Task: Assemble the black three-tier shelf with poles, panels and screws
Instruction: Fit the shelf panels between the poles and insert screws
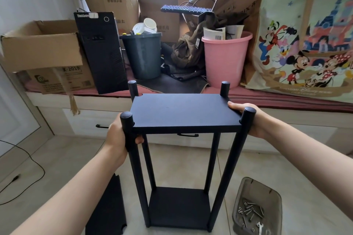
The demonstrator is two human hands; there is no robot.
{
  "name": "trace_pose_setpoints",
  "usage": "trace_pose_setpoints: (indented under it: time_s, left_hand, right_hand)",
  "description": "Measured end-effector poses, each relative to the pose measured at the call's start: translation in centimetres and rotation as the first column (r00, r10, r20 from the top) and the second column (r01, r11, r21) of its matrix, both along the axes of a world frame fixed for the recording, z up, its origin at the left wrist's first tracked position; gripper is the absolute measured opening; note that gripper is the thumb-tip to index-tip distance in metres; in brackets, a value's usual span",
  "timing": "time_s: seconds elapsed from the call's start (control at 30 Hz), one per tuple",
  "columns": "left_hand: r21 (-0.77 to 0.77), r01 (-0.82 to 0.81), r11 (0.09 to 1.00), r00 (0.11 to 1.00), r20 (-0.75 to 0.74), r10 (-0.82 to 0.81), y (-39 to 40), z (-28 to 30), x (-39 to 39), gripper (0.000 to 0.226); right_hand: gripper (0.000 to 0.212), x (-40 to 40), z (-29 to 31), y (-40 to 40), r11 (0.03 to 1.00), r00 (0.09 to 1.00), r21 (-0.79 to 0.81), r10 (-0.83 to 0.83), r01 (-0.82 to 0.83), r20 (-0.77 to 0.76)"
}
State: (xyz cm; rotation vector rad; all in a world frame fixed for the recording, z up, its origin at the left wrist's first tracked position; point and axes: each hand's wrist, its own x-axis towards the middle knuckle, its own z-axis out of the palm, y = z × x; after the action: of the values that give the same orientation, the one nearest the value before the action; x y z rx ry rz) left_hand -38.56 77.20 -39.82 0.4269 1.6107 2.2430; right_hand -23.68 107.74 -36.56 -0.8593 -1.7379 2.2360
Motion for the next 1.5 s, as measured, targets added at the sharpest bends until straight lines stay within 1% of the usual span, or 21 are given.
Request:
trace_pose_setpoints:
  time_s: [0.13,0.17,0.2,0.27,0.3,0.4,0.5,0.67,0.8,0.87,0.93,0.97,1.0,1.07,1.17,1.3,1.43,1.5]
  left_hand:
    - [-0.003,0.089,0.996,0.996,0.016,-0.089,-0.3,-0.1,-0.1,0.054]
    - [-0.003,0.105,0.994,0.994,0.017,-0.105,-0.4,-0.1,-0.1,0.052]
    - [-0.007,0.106,0.994,0.994,0.02,-0.106,-0.5,0.0,-0.1,0.044]
    - [-0.034,0.073,0.997,0.995,0.063,-0.071,-0.7,-0.2,-0.3,0.028]
    - [-0.05,0.056,0.997,0.995,0.086,-0.051,-0.8,-0.3,-0.3,0.024]
    - [-0.098,0.037,0.995,0.994,0.103,-0.026,-0.9,-0.9,-0.4,0.025]
    - [-0.103,0.036,0.994,0.992,0.12,-0.023,-0.8,-1.6,-0.4,0.027]
    - [-0.137,0.071,0.988,0.99,0.129,-0.053,-0.6,-2.6,-0.9,0.027]
    - [-0.171,0.091,0.981,0.991,0.11,-0.073,0.1,-1.9,-3.5,0.036]
    - [-0.257,0.054,0.965,0.996,0.08,-0.034,0.8,-1.3,-5.5,0.048]
    - [-0.322,0.018,0.946,1.0,-0.002,-0.02,1.2,-0.8,-7.1,0.058]
    - [-0.331,0.043,0.943,0.998,-0.037,-0.059,1.5,-0.8,-7.9,0.054]
    - [-0.339,0.083,0.937,0.993,-0.046,-0.105,1.7,-0.9,-8.5,0.052]
    - [-0.356,0.14,0.924,0.985,-0.045,-0.167,2.0,-1.1,-8.9,0.04]
    - [-0.354,0.149,0.923,0.986,-0.02,-0.167,2.2,-1.4,-8.8,0.025]
    - [-0.304,0.189,0.934,0.98,-0.008,-0.2,2.0,-1.7,-8.7,0.023]
    - [-0.23,0.208,0.951,0.977,0.0,-0.214,1.8,-2.0,-8.7,0.014]
    - [-0.225,0.208,0.952,0.977,-0.01,-0.215,1.3,-2.3,-9.0,0.019]
  right_hand:
    - [0.025,0.1,-0.6,-0.3,1.0,1.0,0.005,0.006,-0.006,0.003]
    - [0.025,0.1,-0.8,-0.3,1.0,1.0,0.003,0.009,-0.009,-0.008]
    - [0.025,0.2,-1.0,-0.3,1.0,1.0,0.002,0.015,-0.014,-0.019]
    - [0.025,0.2,-1.4,-0.3,1.0,0.999,-0.002,0.029,-0.029,-0.03]
    - [0.025,0.2,-1.6,-0.4,0.999,0.999,-0.007,0.033,-0.033,-0.033]
    - [0.025,0.1,-2.5,-0.4,0.999,0.999,-0.012,0.033,-0.033,-0.03]
    - [0.024,0.1,-3.2,-0.5,1.0,1.0,-0.024,0.012,-0.013,-0.013]
    - [0.025,-0.1,-4.3,-0.2,1.0,1.0,-0.011,-0.023,0.023,0.011]
    - [0.026,-0.2,-4.8,0.0,0.999,0.999,-0.034,-0.042,0.041,-0.008]
    - [0.028,-0.3,-5.1,0.1,0.999,0.999,-0.038,-0.037,0.037,-0.017]
    - [0.028,-0.3,-5.3,0.3,0.998,0.999,-0.052,-0.039,0.038,-0.027]
    - [0.028,-0.4,-5.4,0.4,0.998,0.999,-0.057,-0.041,0.04,-0.03]
    - [0.028,-0.4,-5.6,0.5,0.998,0.998,-0.057,-0.042,0.04,-0.035]
    - [0.029,-0.4,-5.9,0.7,0.998,0.998,-0.054,-0.041,0.038,-0.054]
    - [0.033,-0.4,-6.2,0.9,0.999,0.996,-0.032,0.0,-0.003,-0.09]
    - [0.034,-0.2,-6.3,1.1,0.999,0.993,-0.021,0.028,-0.03,-0.111]
    - [0.03,-0.3,-6.2,1.1,1.0,0.993,-0.022,0.006,-0.009,-0.118]
    - [0.03,-0.6,-6.4,0.7,1.0,0.994,-0.019,0.022,-0.024,-0.107]
